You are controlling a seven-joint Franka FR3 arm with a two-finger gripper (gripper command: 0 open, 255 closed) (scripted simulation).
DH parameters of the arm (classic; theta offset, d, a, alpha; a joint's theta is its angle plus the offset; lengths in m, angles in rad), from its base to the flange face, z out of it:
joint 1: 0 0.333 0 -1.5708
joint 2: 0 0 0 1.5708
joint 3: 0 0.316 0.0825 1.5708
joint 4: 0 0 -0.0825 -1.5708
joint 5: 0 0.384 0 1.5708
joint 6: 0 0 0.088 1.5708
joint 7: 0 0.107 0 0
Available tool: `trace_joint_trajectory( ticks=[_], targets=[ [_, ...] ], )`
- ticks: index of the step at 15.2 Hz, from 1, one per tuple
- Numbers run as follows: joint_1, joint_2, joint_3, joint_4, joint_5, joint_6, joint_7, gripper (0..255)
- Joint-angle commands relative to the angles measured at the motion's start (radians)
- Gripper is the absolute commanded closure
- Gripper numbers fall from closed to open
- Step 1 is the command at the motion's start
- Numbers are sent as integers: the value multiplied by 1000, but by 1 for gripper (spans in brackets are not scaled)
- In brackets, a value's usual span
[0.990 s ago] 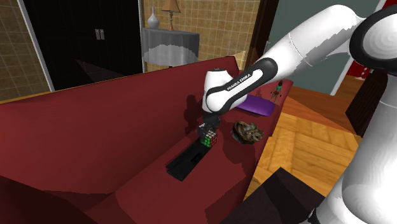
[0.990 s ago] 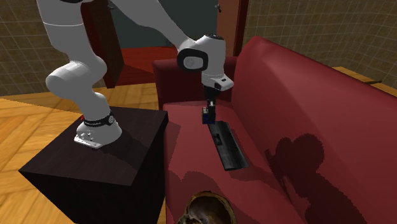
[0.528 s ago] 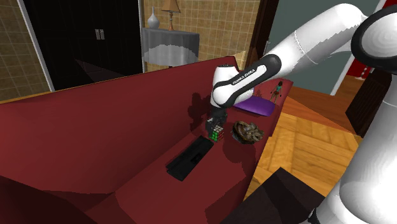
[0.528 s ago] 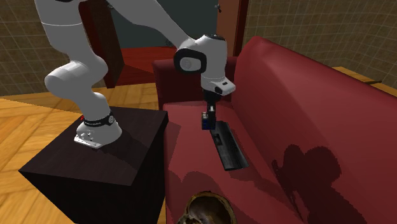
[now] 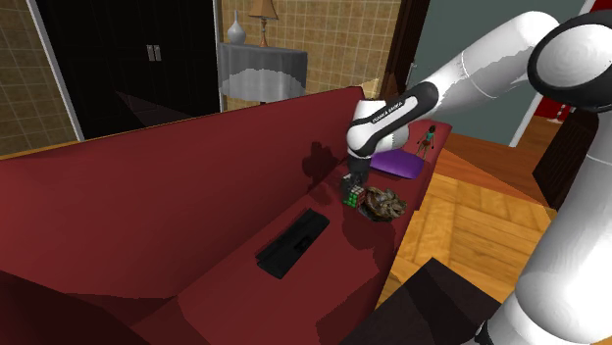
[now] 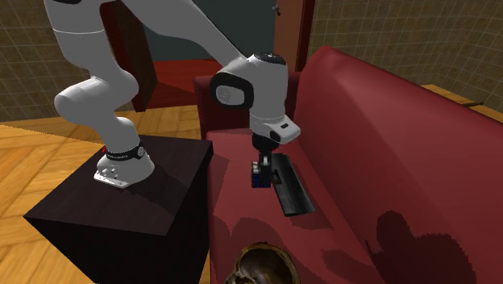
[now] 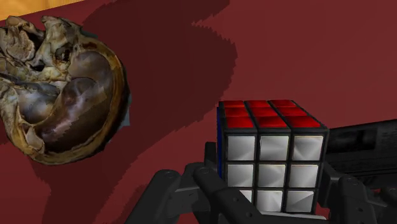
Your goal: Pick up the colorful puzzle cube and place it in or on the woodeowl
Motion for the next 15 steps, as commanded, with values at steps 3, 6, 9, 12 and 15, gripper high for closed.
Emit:
trace_joint_trajectory(
  ticks=[3, 6, 9, 12, 15],
  targets=[
    [-56, 43, -37, 64, 11, -18, -103, 255],
    [-99, 78, -61, 114, 22, -32, -176, 255],
    [-141, 120, -83, 175, 34, -51, -247, 255],
    [-184, 169, -101, 247, 48, -73, -315, 255],
    [-228, 223, -116, 330, 62, -101, -380, 255]
  ],
)
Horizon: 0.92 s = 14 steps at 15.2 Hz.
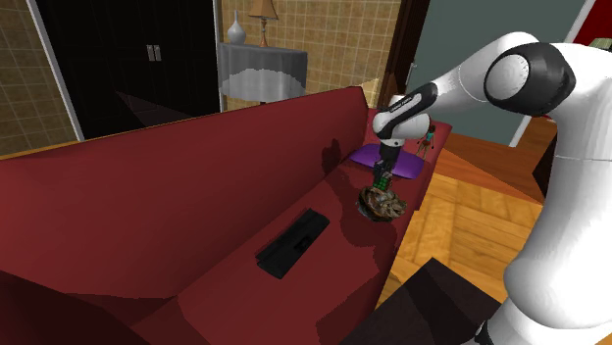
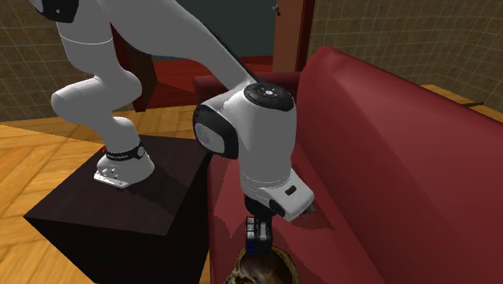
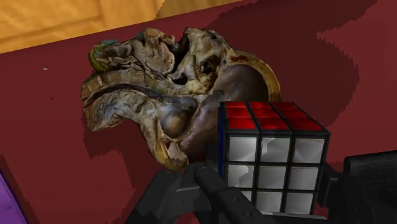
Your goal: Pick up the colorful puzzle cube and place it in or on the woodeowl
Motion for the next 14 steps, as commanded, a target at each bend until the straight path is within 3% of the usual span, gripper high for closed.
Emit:
trace_joint_trajectory(
  ticks=[1, 6, 14],
  targets=[
    [-31, 44, -9, 69, 10, -26, -45, 255],
    [-118, 173, -27, 274, 38, -102, -154, 255],
    [-122, 231, -20, 251, 47, -21, -158, 255]
  ],
)
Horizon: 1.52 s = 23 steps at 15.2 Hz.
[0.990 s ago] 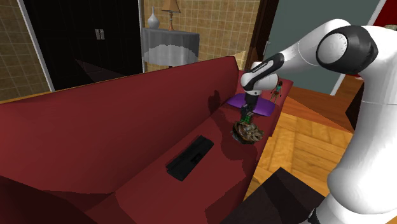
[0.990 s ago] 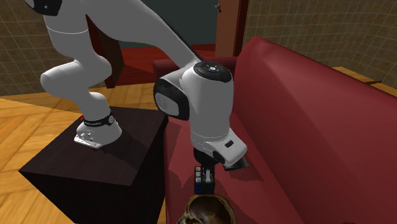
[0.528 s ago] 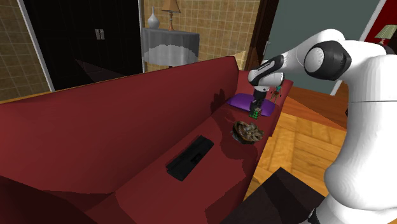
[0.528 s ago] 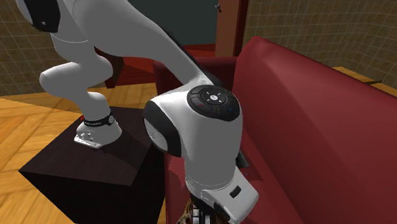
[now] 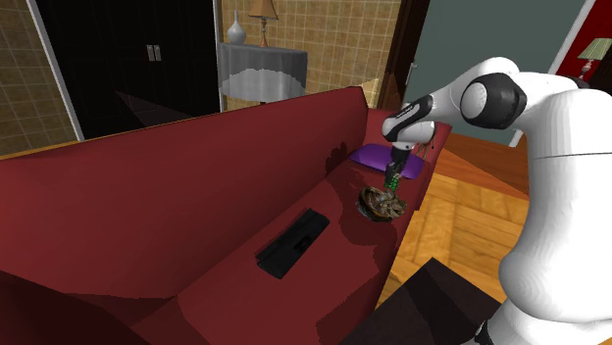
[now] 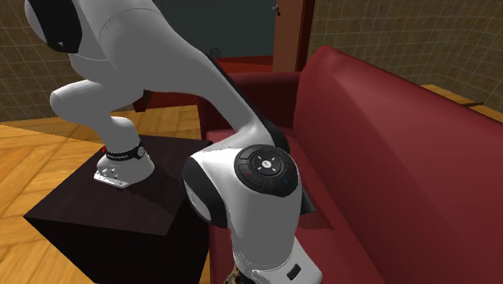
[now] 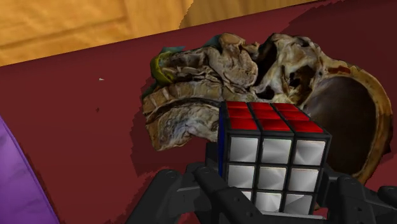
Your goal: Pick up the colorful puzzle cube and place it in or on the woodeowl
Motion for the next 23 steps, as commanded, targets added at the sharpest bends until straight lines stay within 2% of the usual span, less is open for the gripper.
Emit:
trace_joint_trajectory(
  ticks=[1, 6, 14, 15, 20, 23],
  targets=[
    [0, 15, 2, -5, 2, 20, 0, 255],
    [-3, 55, 6, -10, 8, 65, -3, 255],
    [-3, 55, 6, -10, 8, 65, -3, 255],
    [-3, 55, 6, -10, 8, 65, -3, 0],
    [-3, 55, 6, -10, 8, 65, -3, 0],
    [3, -8, 0, -2, -1, -5, 3, 0]
  ],
)
